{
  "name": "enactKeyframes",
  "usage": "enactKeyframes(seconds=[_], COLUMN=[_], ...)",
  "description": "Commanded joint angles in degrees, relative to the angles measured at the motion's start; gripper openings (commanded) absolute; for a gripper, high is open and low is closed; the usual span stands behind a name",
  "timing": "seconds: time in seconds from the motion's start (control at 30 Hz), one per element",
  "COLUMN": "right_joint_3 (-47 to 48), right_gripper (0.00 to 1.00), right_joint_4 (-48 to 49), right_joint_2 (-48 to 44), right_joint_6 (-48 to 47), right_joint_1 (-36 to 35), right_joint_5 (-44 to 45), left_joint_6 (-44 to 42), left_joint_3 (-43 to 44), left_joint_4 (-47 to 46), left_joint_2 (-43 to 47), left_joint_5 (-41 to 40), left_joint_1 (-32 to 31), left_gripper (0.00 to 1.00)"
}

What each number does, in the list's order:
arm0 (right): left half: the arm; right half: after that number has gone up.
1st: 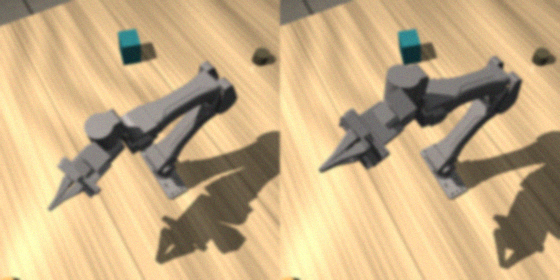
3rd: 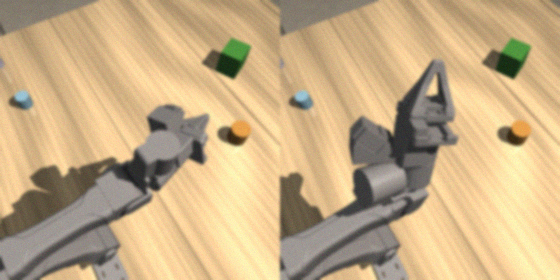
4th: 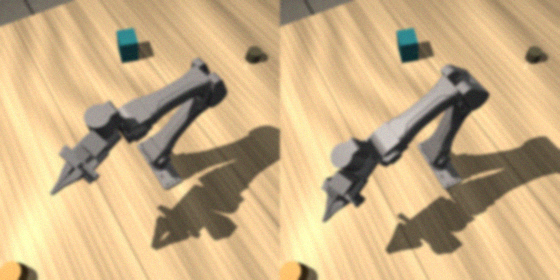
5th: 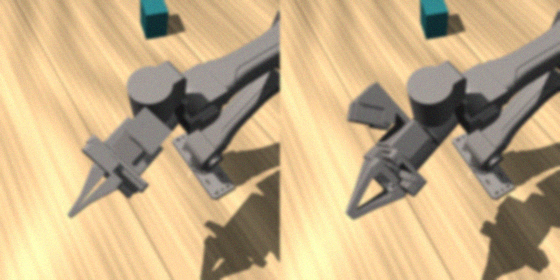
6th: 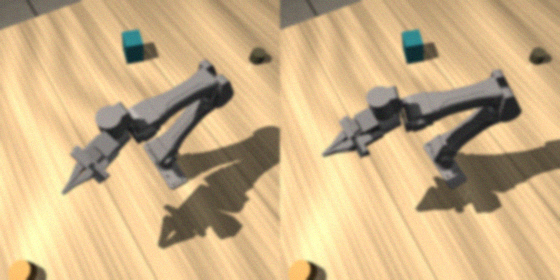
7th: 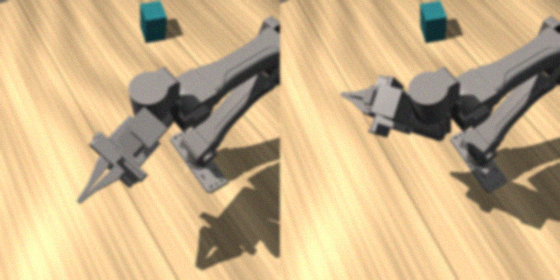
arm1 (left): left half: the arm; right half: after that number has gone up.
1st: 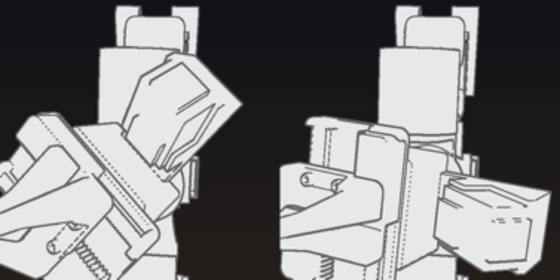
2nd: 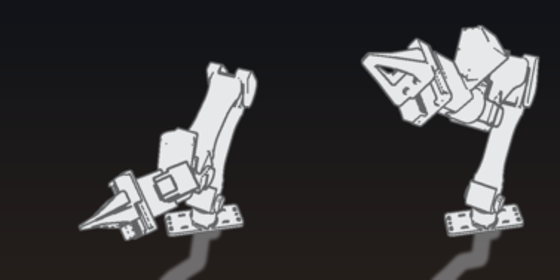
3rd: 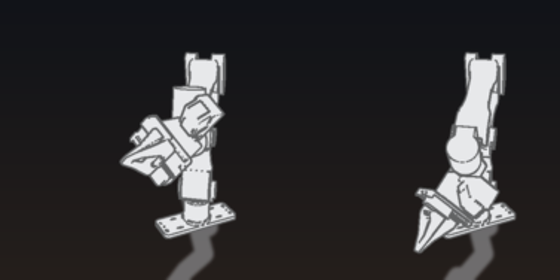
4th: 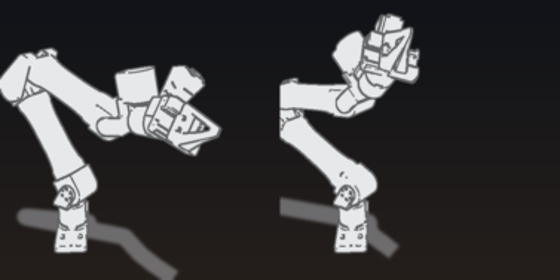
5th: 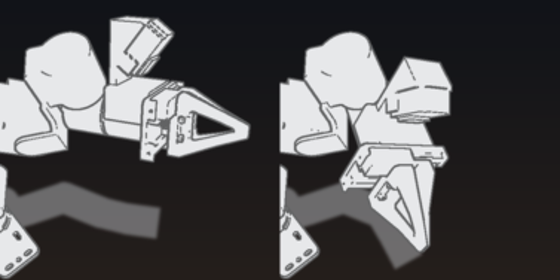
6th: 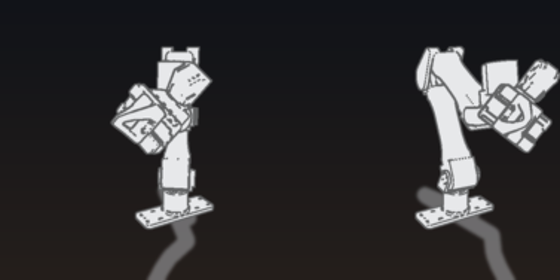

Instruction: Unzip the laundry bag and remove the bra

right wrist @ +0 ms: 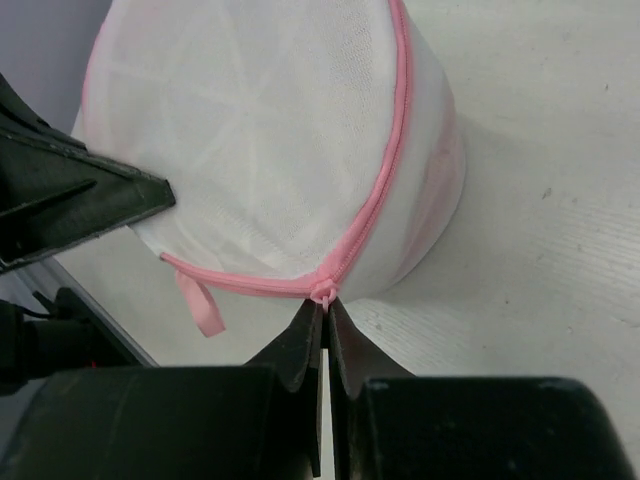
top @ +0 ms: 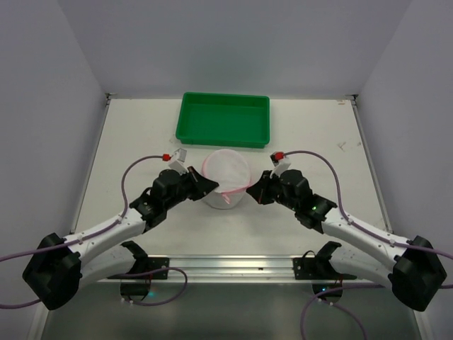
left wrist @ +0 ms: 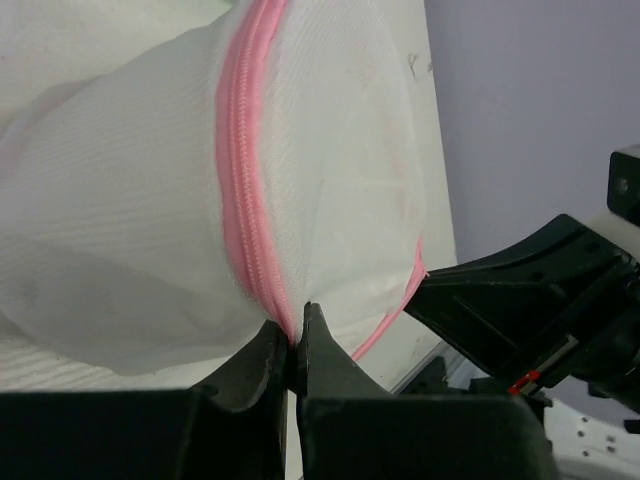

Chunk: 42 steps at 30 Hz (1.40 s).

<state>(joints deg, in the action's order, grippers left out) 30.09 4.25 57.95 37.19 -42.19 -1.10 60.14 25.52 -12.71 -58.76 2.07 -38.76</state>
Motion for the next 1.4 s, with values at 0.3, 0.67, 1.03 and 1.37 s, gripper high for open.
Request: enactKeyframes(seconds=[0.3, 0.67, 1.03, 1.37], right_joint_3=[3.9, 12.1, 15.6, 13.2], right_gripper=[0.00, 0.00, 0.00, 0.00], right_joint_4=[-5.9, 8.5, 10.7, 11.3], right_joint_2=[1.2, 17.7, 23.6, 22.4], right_joint_6=[-11.1, 0.1, 0.3, 0.5], right_joint_1=[2.0, -9.1, -9.4, -9.6], right_joint_5=[-4.2, -3.9, -3.6, -2.8], left_joint_6=[-32.4, -18.9, -3.2, 2.9], left_joint_3=[18.1, 21.3, 5.6, 5.1], left_joint_4=[20.9, 21.4, 5.1, -3.5], left_joint_2=[-12.9, -12.3, -5.2, -7.5], left_joint_5=[16.8, 13.6, 11.4, 8.3], left_joint_1=[11.9, 12.0, 8.0, 5.1], left_gripper=[0.11, 1.00, 0.79, 0.64])
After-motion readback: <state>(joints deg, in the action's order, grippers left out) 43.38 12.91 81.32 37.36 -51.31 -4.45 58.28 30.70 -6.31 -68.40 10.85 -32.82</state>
